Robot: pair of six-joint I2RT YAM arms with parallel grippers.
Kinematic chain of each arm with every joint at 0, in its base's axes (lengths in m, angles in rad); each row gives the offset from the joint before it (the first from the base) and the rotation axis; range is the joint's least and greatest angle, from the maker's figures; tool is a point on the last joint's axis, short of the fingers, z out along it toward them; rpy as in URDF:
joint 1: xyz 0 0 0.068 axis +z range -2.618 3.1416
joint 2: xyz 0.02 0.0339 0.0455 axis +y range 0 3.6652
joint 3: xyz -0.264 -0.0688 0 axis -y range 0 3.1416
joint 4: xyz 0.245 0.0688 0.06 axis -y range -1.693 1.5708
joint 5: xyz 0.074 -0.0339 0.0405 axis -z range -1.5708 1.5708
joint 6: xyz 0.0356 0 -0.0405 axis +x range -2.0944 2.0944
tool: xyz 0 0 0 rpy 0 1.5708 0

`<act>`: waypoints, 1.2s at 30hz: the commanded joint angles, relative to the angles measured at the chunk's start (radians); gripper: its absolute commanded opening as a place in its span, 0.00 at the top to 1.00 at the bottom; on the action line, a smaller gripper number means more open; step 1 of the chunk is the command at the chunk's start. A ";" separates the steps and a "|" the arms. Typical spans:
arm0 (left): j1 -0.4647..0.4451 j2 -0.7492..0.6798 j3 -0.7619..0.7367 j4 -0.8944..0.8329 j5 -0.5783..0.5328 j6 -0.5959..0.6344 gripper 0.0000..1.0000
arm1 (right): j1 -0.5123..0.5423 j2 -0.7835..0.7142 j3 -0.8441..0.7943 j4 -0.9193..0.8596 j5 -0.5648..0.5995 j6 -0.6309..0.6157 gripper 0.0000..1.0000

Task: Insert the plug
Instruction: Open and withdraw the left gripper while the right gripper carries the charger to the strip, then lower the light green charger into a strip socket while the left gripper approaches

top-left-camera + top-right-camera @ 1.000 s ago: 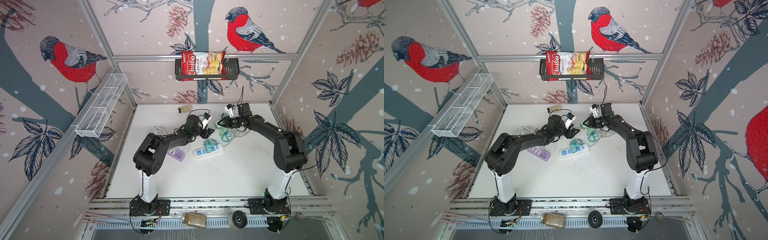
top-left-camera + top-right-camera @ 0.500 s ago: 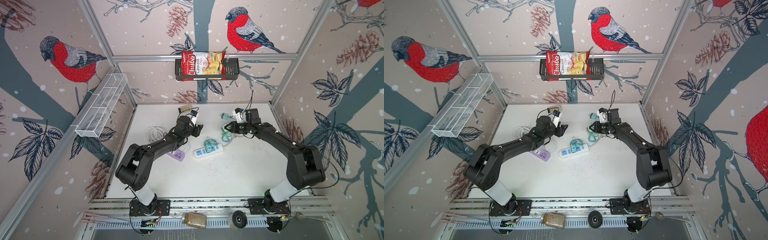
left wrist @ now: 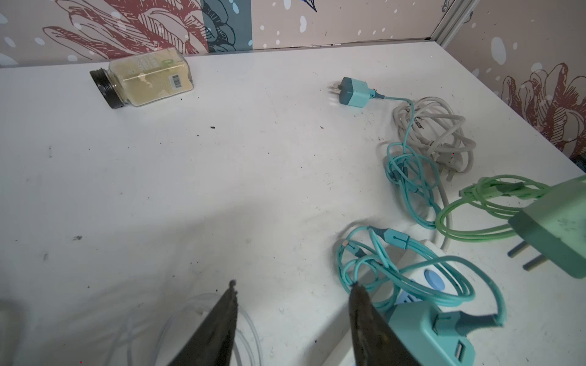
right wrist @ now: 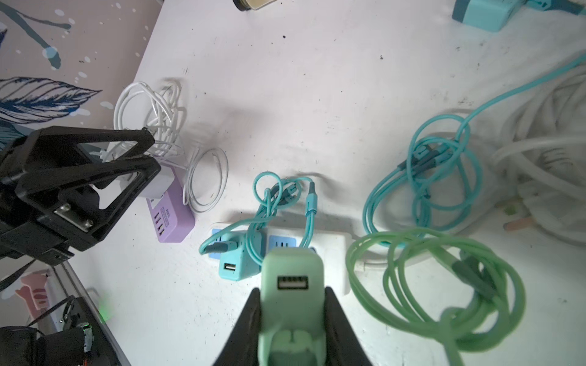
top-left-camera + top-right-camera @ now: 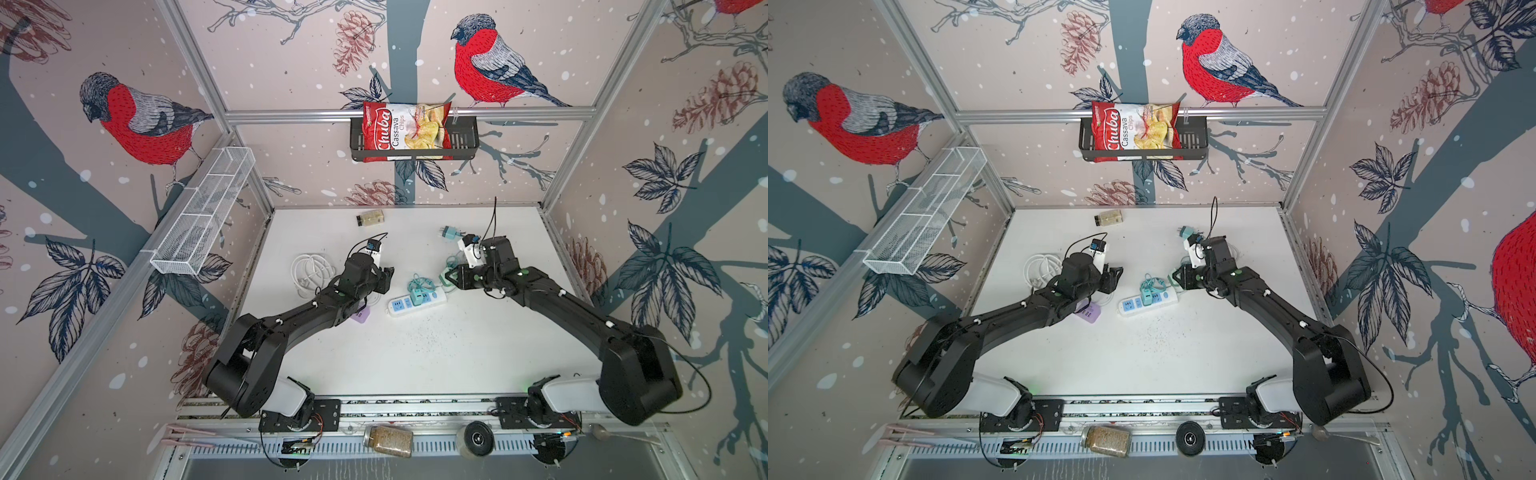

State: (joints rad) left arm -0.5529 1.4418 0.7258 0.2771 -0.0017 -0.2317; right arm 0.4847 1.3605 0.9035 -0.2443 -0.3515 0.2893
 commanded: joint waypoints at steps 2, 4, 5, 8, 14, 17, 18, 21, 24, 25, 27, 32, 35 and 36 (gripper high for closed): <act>-0.006 -0.032 -0.045 0.009 -0.023 -0.035 0.44 | 0.068 -0.031 -0.020 0.022 0.087 0.028 0.92; -0.007 -0.039 -0.063 0.015 -0.020 -0.044 0.44 | 0.098 -0.047 -0.035 0.032 0.102 0.028 0.92; -0.008 -0.043 -0.072 0.017 -0.012 -0.046 0.45 | 0.116 -0.055 -0.039 0.034 0.114 0.027 0.92; -0.011 -0.059 -0.103 0.027 -0.017 -0.055 0.45 | 0.160 -0.073 -0.041 0.030 0.140 0.021 0.92; -0.013 -0.070 -0.160 0.084 0.011 -0.065 0.46 | 0.225 -0.042 -0.001 0.010 0.170 0.007 0.92; -0.014 -0.053 -0.164 0.098 0.023 -0.062 0.48 | 0.254 -0.011 0.017 0.014 0.178 0.007 0.92; -0.015 -0.046 -0.164 0.101 0.028 -0.057 0.48 | 0.263 -0.001 0.021 0.019 0.179 0.010 0.92; -0.015 -0.038 -0.169 0.105 0.039 -0.050 0.50 | 0.290 0.031 0.037 0.020 0.205 0.018 0.92; -0.015 -0.040 -0.177 0.115 0.040 -0.044 0.50 | 0.310 0.057 0.061 0.017 0.229 0.022 0.92; -0.015 -0.040 -0.182 0.118 0.041 -0.042 0.50 | 0.315 0.063 0.066 0.020 0.229 0.023 0.92; -0.015 -0.037 -0.185 0.123 0.042 -0.039 0.50 | 0.326 0.082 0.079 0.026 0.232 0.028 0.92; -0.015 -0.024 -0.201 0.146 0.045 -0.039 0.50 | 0.367 0.129 0.113 0.020 0.287 0.039 0.92; -0.014 -0.014 -0.211 0.163 0.057 -0.042 0.50 | 0.397 0.148 0.127 0.021 0.327 0.046 0.93; -0.015 -0.011 -0.213 0.167 0.058 -0.042 0.50 | 0.406 0.154 0.131 0.022 0.341 0.050 0.93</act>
State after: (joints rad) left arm -0.5659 1.4242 0.5186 0.3923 0.0341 -0.2867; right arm 0.8734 1.5040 1.0206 -0.2417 -0.0704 0.3210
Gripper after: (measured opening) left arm 0.498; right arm 0.279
